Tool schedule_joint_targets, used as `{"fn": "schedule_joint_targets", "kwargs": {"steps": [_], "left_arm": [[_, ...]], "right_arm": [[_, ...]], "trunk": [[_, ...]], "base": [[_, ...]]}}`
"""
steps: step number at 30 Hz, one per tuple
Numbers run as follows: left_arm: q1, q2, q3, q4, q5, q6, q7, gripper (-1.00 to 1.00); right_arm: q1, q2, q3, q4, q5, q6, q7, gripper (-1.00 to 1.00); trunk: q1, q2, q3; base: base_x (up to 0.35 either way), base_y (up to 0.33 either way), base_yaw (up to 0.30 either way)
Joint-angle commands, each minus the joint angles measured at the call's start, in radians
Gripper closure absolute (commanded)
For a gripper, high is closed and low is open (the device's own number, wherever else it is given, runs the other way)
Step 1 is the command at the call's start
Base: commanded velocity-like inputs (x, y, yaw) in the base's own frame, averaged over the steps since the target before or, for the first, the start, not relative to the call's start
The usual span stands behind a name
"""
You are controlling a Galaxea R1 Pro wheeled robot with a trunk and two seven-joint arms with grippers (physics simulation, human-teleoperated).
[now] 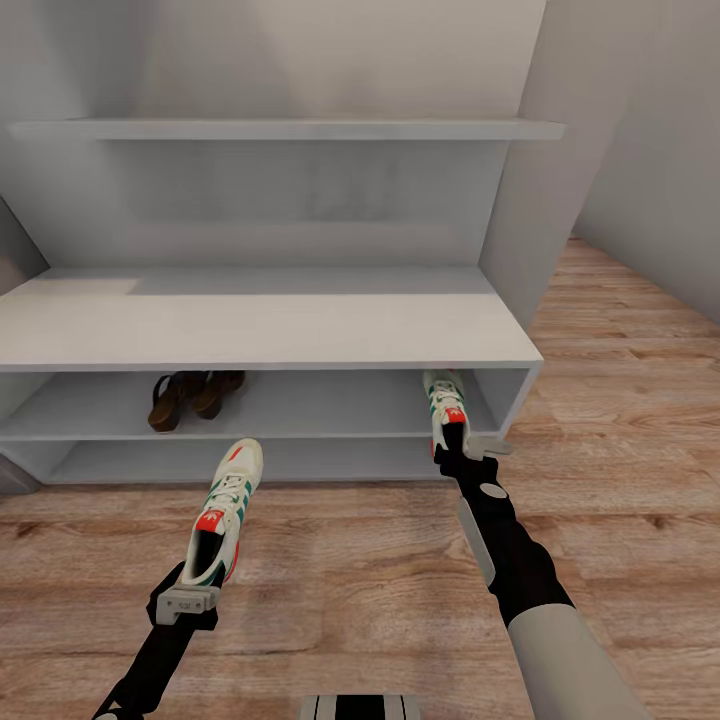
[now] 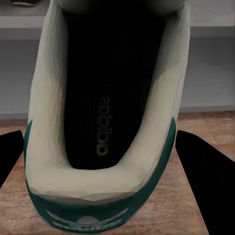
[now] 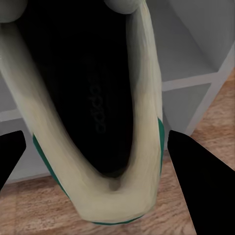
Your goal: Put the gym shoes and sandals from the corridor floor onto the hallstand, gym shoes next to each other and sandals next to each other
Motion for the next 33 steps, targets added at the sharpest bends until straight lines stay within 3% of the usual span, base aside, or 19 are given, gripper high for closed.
{"fn": "schedule_joint_targets", "kwargs": {"steps": [1,18,33], "left_arm": [[0.0,0.0,0.0,0.0,0.0,0.0,0.0,1.0],[0.0,0.001,-0.002,-0.001,-0.001,0.0,0.0,1.0],[0.0,0.007,-0.055,0.0,-0.001,0.0,0.0,1.0]], "right_arm": [[0.0,0.0,0.0,0.0,0.0,0.0,0.0,1.0],[0.0,0.0,0.0,0.0,0.001,0.0,0.0,1.0],[0.0,0.0,0.0,0.0,0.001,0.0,0.0,1.0]], "trunk": [[0.0,0.0,0.0],[0.0,0.0,0.0],[0.0,0.0,0.0]], "base": [[0.001,0.0,0.0],[0.083,0.0,0.0],[0.033,0.0,0.0]]}}
